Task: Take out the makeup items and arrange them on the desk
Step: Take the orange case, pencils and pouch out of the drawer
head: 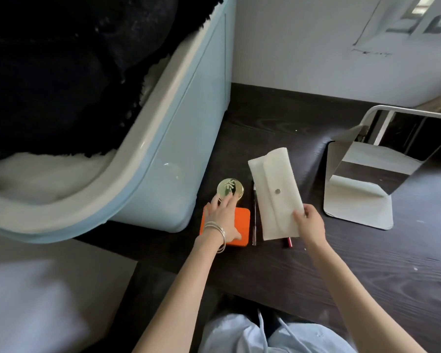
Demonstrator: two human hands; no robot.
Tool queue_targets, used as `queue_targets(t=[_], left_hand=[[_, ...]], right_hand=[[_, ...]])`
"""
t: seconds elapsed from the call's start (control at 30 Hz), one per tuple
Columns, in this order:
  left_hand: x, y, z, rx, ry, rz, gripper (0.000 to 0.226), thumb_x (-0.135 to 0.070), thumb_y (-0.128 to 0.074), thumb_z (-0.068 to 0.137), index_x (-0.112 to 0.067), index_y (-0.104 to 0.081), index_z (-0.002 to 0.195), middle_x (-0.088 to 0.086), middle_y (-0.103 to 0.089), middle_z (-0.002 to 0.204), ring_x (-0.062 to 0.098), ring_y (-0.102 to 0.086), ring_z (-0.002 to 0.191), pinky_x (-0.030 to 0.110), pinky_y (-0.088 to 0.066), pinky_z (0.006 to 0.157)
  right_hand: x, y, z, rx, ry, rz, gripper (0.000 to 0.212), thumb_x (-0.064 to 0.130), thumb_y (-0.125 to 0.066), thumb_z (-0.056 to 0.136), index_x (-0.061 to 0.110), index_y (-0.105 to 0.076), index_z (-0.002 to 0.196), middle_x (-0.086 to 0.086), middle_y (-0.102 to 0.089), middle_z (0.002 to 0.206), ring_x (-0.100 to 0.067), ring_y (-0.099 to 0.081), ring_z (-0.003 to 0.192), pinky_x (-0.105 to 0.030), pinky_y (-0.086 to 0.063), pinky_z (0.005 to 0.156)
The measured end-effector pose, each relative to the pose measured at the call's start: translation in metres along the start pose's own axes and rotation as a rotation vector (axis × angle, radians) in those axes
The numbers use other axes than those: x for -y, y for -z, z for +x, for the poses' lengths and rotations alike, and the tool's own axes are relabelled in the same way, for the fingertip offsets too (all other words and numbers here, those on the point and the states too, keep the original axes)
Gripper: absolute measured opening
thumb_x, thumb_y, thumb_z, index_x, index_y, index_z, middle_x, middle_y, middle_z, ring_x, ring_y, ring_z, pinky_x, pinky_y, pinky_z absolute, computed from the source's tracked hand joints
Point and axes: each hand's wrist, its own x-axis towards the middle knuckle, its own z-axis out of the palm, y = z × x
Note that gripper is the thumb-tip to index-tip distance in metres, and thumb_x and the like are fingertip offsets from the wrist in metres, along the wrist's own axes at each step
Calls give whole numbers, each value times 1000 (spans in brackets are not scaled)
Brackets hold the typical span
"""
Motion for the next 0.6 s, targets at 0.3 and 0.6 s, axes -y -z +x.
queue_targets(t=[0.3,0.6], left_hand=[[-4,-36,0,81,-99,314,120,-17,-79,68,-32,10,147,0,19,156,35,22,141,65,1,109],[-2,-28,2,-31,-149,412,108,-5,-71,71,-25,2,149,9,-7,156,34,12,144,59,5,112]], right_hand=[[-24,-16,1,186,-68,-117,16,13,-50,89,7,-60,99,-9,-61,93,-23,-51,87,-30,-36,67],[-4,-31,-13,104,234,-386,47,11,-57,90,11,-46,136,-11,-42,136,-28,-40,125,-31,-36,100]])
